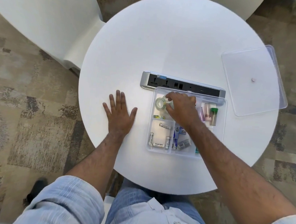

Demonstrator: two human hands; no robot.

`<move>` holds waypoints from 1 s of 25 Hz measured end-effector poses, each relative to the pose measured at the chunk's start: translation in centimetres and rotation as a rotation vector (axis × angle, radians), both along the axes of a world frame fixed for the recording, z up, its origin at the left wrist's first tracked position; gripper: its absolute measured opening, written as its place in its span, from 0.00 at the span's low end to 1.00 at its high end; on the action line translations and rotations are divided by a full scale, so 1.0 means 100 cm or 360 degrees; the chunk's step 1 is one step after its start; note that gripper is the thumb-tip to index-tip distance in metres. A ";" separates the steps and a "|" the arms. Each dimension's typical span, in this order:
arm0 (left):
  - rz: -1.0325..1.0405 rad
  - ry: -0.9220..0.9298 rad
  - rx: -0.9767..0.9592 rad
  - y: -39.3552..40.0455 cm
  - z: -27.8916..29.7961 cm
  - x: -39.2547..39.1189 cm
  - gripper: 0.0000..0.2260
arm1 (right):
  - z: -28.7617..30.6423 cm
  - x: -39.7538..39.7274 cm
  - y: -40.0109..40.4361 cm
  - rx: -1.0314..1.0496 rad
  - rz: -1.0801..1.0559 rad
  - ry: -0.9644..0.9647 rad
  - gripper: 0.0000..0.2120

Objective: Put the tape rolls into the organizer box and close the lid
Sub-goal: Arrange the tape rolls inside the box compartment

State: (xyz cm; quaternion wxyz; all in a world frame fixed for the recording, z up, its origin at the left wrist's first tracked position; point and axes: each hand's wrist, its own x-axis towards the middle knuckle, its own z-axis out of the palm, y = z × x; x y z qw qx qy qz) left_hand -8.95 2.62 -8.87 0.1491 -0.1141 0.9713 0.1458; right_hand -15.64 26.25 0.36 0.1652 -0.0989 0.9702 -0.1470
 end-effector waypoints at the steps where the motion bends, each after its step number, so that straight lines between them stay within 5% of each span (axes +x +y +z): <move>1: -0.0002 0.0058 -0.0033 0.000 -0.005 0.004 0.37 | -0.002 -0.002 -0.002 0.0010 0.0018 0.0021 0.14; 7: 0.0046 0.0296 -0.0166 0.002 -0.024 0.006 0.37 | -0.016 -0.009 -0.007 0.0338 0.0104 0.0295 0.14; 12: 0.0051 0.0379 -0.0185 0.000 -0.030 0.005 0.36 | -0.021 -0.007 -0.019 0.0357 0.0104 0.0198 0.14; 25: 0.0062 0.0428 -0.0189 -0.001 -0.035 0.006 0.36 | -0.021 -0.004 -0.020 -0.0080 -0.0022 0.0102 0.09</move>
